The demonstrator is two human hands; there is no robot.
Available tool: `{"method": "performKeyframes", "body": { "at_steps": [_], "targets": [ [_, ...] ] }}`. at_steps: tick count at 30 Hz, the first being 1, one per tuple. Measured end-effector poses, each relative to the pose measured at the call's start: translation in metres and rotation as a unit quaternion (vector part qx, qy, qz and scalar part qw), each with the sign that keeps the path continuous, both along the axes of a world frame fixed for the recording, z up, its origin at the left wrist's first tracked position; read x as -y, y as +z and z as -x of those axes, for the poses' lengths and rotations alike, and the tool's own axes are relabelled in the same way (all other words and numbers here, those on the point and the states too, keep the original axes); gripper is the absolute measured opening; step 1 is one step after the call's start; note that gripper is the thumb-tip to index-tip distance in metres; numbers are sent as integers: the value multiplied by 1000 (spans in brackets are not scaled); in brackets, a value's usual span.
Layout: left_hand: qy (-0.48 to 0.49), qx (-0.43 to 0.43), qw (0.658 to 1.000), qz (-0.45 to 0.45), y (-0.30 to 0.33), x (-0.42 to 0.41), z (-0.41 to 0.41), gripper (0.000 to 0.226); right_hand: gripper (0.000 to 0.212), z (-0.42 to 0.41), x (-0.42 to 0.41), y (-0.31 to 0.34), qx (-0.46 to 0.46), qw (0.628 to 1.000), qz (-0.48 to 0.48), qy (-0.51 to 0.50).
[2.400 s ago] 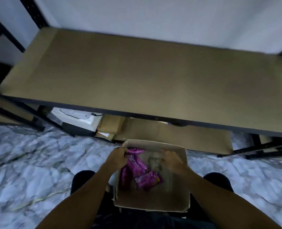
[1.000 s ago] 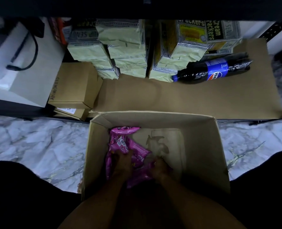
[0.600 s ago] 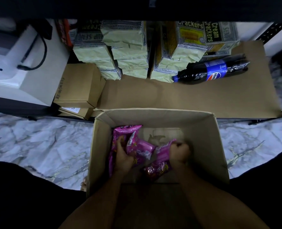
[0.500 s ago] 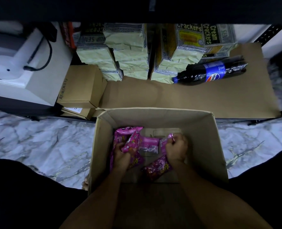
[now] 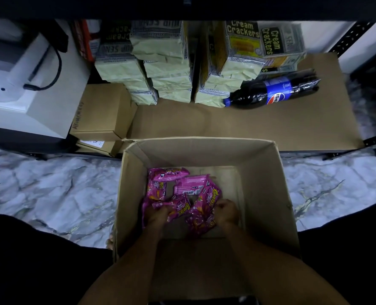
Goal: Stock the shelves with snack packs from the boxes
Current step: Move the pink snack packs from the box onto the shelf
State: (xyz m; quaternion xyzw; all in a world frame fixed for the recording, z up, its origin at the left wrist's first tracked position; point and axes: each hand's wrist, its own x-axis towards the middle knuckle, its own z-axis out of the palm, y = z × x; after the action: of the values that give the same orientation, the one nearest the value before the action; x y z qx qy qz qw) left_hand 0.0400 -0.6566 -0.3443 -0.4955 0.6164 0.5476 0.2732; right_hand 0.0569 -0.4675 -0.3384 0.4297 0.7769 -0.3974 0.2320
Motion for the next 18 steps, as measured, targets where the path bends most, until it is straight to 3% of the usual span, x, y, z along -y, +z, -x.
{"method": "performKeyframes", "body": {
  "at_steps": [3,7,10,12,13,15,18],
  "targets": [
    [21,-57,996,62,9,-5,1,47,17,4,-6,-4,30,981,112,-156],
    [45,-100,991,83,16,-13,6,28,27,-1,12,2,84,925,245,-278],
    [-65,-39,997,5,10,-15,-3,35,42,-6,23,-5,91,891,313,-315],
    [-173,12,985,-12,10,-20,-12,60,50,-7,25,-12,93,873,347,-330],
    [-239,21,971,10,7,-20,-16,65,53,-6,25,-14,93,866,360,-335],
    [-358,10,929,93,9,-19,-17,56,49,-1,24,-14,92,862,368,-336],
    [-509,-25,822,255,8,-10,-8,67,35,9,25,-15,85,864,355,-346]
  ]
}}
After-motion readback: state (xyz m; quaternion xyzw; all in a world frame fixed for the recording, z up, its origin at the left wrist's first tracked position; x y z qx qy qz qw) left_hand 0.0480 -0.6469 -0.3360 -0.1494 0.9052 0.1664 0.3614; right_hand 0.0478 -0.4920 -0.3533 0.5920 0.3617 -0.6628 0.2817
